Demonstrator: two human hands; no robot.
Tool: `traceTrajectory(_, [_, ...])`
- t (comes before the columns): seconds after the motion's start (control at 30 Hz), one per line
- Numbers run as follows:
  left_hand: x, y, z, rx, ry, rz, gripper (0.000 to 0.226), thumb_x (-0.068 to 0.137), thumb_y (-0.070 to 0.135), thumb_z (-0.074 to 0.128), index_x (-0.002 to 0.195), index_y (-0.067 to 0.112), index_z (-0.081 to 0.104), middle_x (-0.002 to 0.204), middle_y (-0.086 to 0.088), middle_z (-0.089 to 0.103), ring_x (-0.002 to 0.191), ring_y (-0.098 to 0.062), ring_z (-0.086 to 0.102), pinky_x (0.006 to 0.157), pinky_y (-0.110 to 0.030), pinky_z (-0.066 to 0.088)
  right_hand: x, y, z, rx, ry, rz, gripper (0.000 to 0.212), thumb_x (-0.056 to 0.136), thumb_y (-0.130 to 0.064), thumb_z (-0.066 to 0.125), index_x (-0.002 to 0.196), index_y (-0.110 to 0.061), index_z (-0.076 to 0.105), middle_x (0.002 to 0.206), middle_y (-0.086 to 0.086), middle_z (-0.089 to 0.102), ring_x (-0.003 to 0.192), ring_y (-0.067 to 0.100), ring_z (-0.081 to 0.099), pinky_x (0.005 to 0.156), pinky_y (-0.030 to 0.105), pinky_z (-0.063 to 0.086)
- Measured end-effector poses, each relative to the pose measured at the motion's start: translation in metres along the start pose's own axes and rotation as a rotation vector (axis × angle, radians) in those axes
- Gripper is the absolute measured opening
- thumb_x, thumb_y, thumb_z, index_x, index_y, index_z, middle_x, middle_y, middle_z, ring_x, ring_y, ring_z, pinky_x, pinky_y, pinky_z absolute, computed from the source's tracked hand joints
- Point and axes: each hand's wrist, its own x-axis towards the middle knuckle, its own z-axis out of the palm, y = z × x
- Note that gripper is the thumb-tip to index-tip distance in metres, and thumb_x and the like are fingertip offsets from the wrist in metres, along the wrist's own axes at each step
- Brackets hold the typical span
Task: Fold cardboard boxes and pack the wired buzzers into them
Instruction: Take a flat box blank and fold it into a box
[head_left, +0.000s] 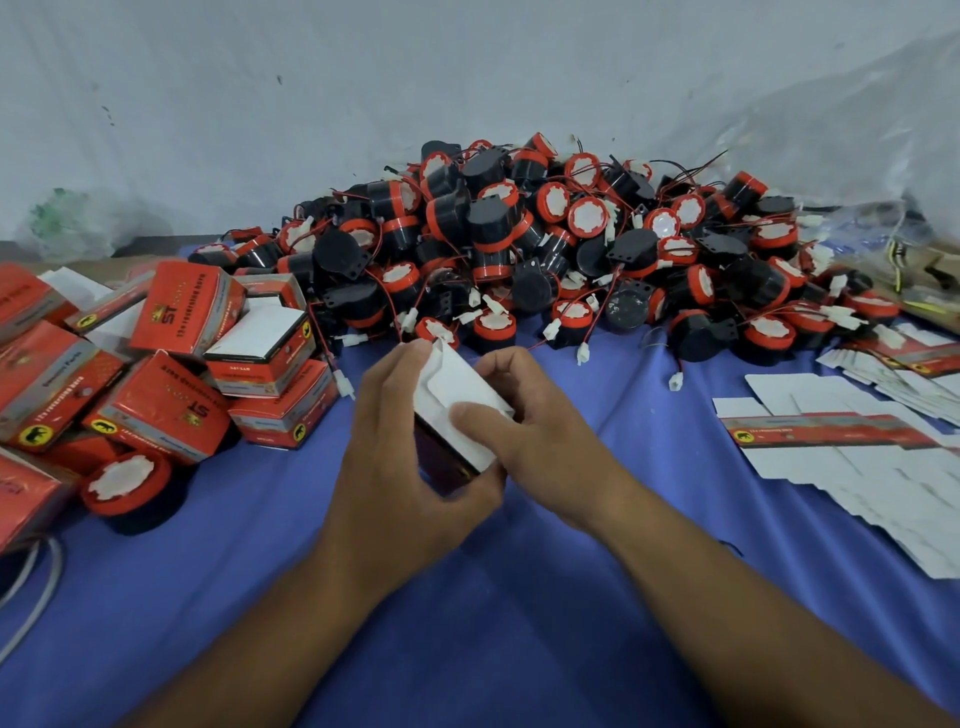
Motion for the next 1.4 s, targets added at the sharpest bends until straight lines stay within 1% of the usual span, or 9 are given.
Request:
traceTrajectory(0.1, [0.001,-0.002,0.001,0.023,0.02,0.007,0.085,0.072,0.041,0.067,0.14,-0.004,0.042,0.141,-0.016,0.045,0.13,-0.016,0.041,0.103,-0.005,0.029,-0.001,-0.001,0.001,-0.088,-0.025,-0.074,0.032,0.086,-0.038,0.069,0.113,-0.028,0.054,0.098,-0.011,0.068,0.085,0.007,0.065,0.069,0.024,0.053])
traceTrajectory(0.27, [0.004,-0.006,0.002,0.12,0.031,0.052,0.083,0.074,0.035,0.069,0.141,-0.007,0.042,0.137,-0.019,0.048,0.13,-0.026,0.046,0.109,-0.025,0.038,-0.002,-0.001,0.002,-0.111,-0.031,-0.164,0.049,0.098,-0.018,0.063,0.145,-0.02,0.051,0.136,-0.013,0.06,0.127,0.006,0.055,0.105,0.032,0.048])
traceTrajectory(0.37, [0.004,-0.006,0.003,0.117,0.059,0.079,0.083,0.072,0.03,0.073,0.14,-0.008,0.042,0.136,-0.019,0.047,0.131,-0.019,0.043,0.11,-0.018,0.032,-0.001,0.0,0.003,-0.119,-0.029,-0.18,0.051,0.099,-0.015,0.061,0.148,-0.018,0.047,0.144,-0.011,0.055,0.133,0.005,0.05,0.11,0.035,0.045])
traceTrajectory(0.67, [0.005,-0.008,0.0,0.13,0.082,0.114,0.081,0.077,0.035,0.07,0.137,-0.012,0.043,0.135,-0.019,0.048,0.13,-0.016,0.041,0.109,-0.016,0.032,0.0,0.001,0.001,-0.125,-0.078,-0.159,0.052,0.101,-0.023,0.053,0.145,-0.047,0.036,0.142,-0.019,0.053,0.134,0.0,0.046,0.114,0.034,0.04])
traceTrajectory(0.8, [0.005,-0.012,-0.001,0.209,0.083,0.115,0.081,0.078,0.037,0.071,0.133,-0.016,0.046,0.13,-0.025,0.053,0.125,-0.028,0.049,0.109,-0.016,0.032,-0.002,0.005,0.006,-0.209,-0.081,-0.181,0.054,0.104,-0.027,0.045,0.153,-0.037,0.025,0.141,-0.01,0.046,0.136,-0.002,0.039,0.118,0.027,0.031])
traceTrajectory(0.9, [0.005,-0.013,-0.001,0.237,0.084,0.136,0.08,0.079,0.037,0.072,0.132,-0.017,0.048,0.127,-0.027,0.055,0.122,-0.033,0.052,0.109,-0.016,0.034,-0.003,0.003,0.007,-0.111,-0.079,-0.129,0.047,0.106,-0.028,0.041,0.152,-0.034,0.034,0.143,-0.007,0.046,0.133,-0.005,0.04,0.116,0.021,0.031])
traceTrajectory(1.1, [0.006,-0.014,0.0,0.193,0.069,0.15,0.081,0.078,0.037,0.07,0.135,-0.015,0.045,0.131,-0.027,0.052,0.126,-0.025,0.047,0.109,-0.013,0.03,0.001,-0.001,-0.005,0.117,-0.104,-0.088,0.046,0.099,0.0,0.054,0.143,-0.013,0.051,0.143,0.002,0.055,0.133,0.006,0.051,0.108,0.024,0.043])
traceTrajectory(1.27, [0.006,-0.019,-0.001,0.189,0.066,0.174,0.084,0.079,0.039,0.07,0.136,-0.016,0.044,0.132,-0.027,0.052,0.128,-0.024,0.046,0.111,-0.015,0.03,0.0,0.003,0.003,-0.021,-0.012,-0.112,0.048,0.098,-0.012,0.061,0.144,-0.022,0.053,0.139,0.004,0.057,0.129,0.011,0.054,0.111,0.036,0.044])
traceTrajectory(1.4, [0.007,-0.017,0.0,0.161,0.055,0.166,0.086,0.08,0.042,0.069,0.14,-0.011,0.041,0.138,-0.023,0.049,0.132,-0.014,0.04,0.111,-0.011,0.026,0.002,-0.001,-0.003,0.202,-0.08,-0.062,0.039,0.102,-0.011,0.051,0.141,-0.016,0.055,0.142,-0.001,0.058,0.132,0.009,0.052,0.115,0.032,0.04])
